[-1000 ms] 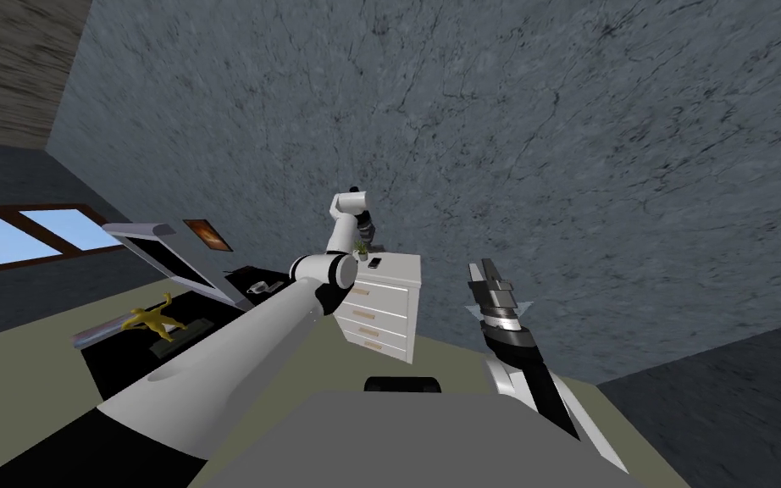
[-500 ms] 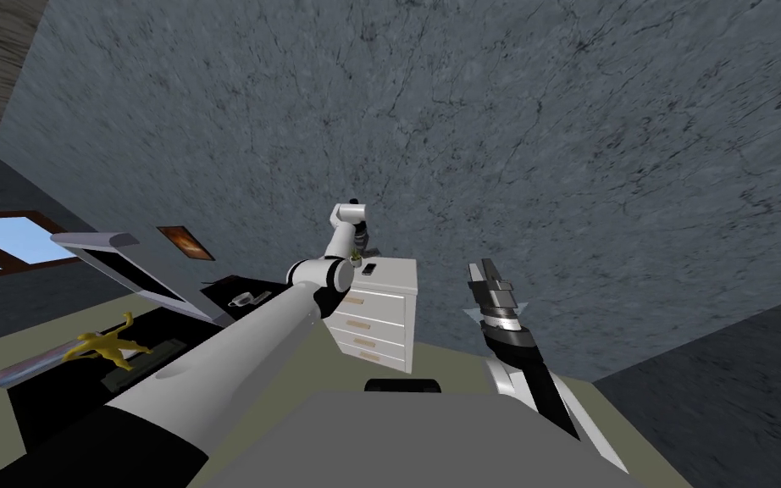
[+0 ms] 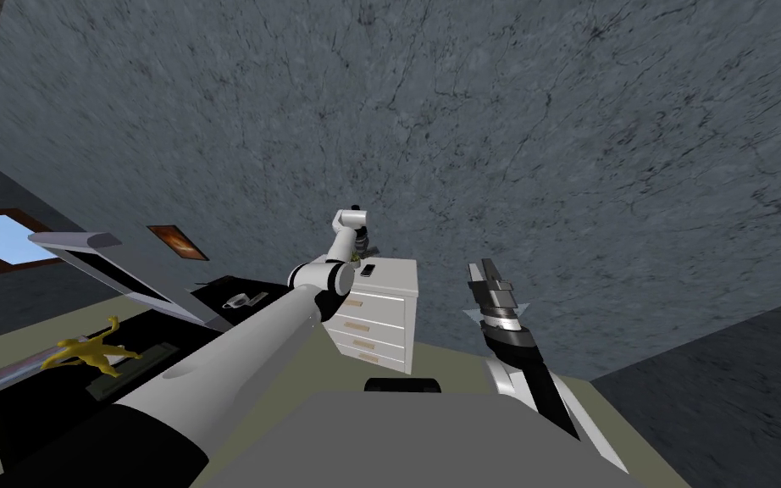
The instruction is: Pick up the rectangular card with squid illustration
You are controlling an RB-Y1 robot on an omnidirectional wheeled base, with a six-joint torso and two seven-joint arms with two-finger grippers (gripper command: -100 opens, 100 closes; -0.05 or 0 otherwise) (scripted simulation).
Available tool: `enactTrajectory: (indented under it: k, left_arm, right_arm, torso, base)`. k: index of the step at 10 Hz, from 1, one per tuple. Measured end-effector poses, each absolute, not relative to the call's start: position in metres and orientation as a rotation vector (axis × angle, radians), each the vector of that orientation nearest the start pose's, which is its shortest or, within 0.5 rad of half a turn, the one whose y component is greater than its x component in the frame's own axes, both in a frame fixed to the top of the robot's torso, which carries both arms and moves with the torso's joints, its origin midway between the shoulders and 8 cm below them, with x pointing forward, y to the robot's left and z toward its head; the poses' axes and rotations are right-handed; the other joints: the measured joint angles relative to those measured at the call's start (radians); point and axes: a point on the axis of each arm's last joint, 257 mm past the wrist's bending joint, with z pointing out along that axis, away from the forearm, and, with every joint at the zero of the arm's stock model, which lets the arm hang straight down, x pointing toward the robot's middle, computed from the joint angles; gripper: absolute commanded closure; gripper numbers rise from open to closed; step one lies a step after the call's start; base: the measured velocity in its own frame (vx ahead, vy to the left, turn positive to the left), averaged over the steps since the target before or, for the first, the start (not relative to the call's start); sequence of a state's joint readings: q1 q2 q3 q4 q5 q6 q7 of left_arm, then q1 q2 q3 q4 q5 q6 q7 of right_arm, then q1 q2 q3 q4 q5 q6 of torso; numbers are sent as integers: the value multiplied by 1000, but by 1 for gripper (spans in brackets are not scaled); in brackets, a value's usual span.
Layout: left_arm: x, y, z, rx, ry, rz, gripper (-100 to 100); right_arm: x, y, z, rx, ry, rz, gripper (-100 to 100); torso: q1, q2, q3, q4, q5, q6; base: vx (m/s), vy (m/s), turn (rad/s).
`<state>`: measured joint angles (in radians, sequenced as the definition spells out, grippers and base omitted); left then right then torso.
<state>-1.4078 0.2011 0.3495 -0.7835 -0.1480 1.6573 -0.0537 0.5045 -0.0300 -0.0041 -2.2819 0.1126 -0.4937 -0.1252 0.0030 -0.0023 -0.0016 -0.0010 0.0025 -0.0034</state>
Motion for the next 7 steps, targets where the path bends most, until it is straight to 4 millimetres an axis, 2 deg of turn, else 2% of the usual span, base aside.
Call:
enactTrajectory:
  k: [1, 5, 6, 7]
  left_arm:
    - [629, 204, -56, -1822, 1974, -370, 100]
    - [626, 204, -61, -1836, 1982, -361, 100]
    - [626, 204, -62, -1838, 1982, -360, 0]
    - [626, 204, -62, -1838, 1982, -360, 100]
  right_arm:
    - [347, -265, 21, 623, 680, 1340, 0]
    - [347, -265, 21, 623, 680, 1340, 0]
    - [347, -265, 21, 623, 680, 1340, 0]
    - [347, -265, 21, 623, 680, 1340, 0]
  torso:
    - [0, 1, 0, 0, 0, 0]
    - [1, -6, -3, 1, -1, 2]
    - [1, -6, -3, 1, -1, 3]
    - [1, -6, -3, 1, -1, 3]
  base:
    - [0, 0, 0]
    - [-6, -2, 5]
    - [0, 0, 0]
    - [-10, 18, 2]
